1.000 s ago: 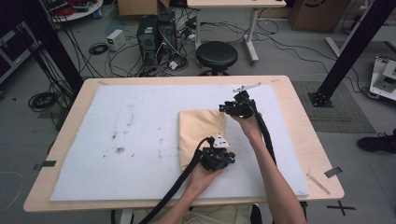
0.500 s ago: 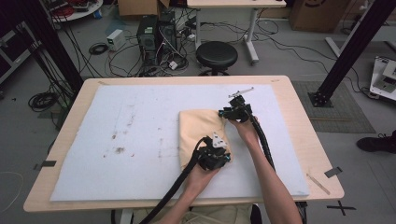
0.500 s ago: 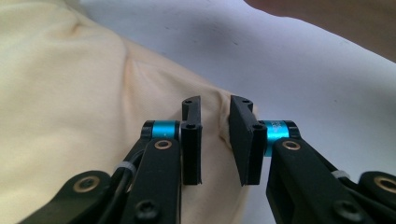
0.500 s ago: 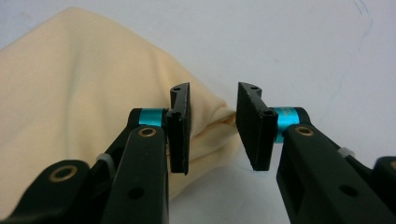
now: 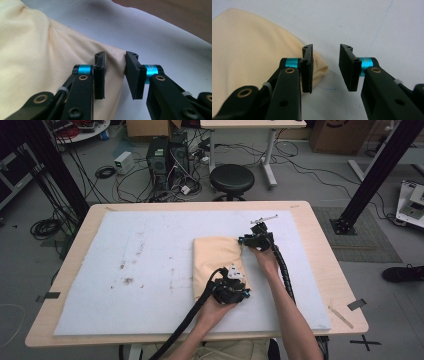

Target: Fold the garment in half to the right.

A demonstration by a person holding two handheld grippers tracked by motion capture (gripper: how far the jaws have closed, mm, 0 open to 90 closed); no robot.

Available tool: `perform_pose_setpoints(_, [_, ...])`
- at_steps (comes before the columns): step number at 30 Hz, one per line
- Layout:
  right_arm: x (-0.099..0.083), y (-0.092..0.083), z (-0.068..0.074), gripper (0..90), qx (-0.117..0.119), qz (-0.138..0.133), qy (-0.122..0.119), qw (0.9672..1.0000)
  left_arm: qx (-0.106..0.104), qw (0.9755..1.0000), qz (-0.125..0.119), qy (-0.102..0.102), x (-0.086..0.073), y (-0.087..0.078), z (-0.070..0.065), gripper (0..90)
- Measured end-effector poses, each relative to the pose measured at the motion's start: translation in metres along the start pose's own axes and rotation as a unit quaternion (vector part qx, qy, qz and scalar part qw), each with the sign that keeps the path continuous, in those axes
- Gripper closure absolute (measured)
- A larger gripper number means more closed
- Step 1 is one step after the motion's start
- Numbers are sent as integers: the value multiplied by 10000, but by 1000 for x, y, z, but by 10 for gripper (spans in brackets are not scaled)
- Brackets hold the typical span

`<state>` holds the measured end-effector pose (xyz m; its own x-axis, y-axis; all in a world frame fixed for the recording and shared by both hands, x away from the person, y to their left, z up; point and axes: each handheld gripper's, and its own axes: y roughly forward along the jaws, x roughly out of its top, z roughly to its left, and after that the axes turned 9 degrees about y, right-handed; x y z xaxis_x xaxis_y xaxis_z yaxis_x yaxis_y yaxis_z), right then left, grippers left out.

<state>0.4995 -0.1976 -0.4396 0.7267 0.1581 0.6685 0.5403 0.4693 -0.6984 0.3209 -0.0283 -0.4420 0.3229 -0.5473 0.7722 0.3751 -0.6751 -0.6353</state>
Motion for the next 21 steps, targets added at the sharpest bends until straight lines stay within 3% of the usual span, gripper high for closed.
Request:
perform_pose_setpoints(13, [0, 0, 2, 643, -72, -17, -51, 10000, -111, 9997, -48, 222, -3, -2, -9, 673])
perform_pose_setpoints(19, [1, -4, 0, 607, 24, -41, 72, 10000, -481, 9977, -470, 100, -6, -33, 0, 630])
perform_pose_setpoints(21, [2, -8, 1, 602, 36, -99, 46, 9999, -309, 9978, -578, 126, -5, -48, 5, 623])
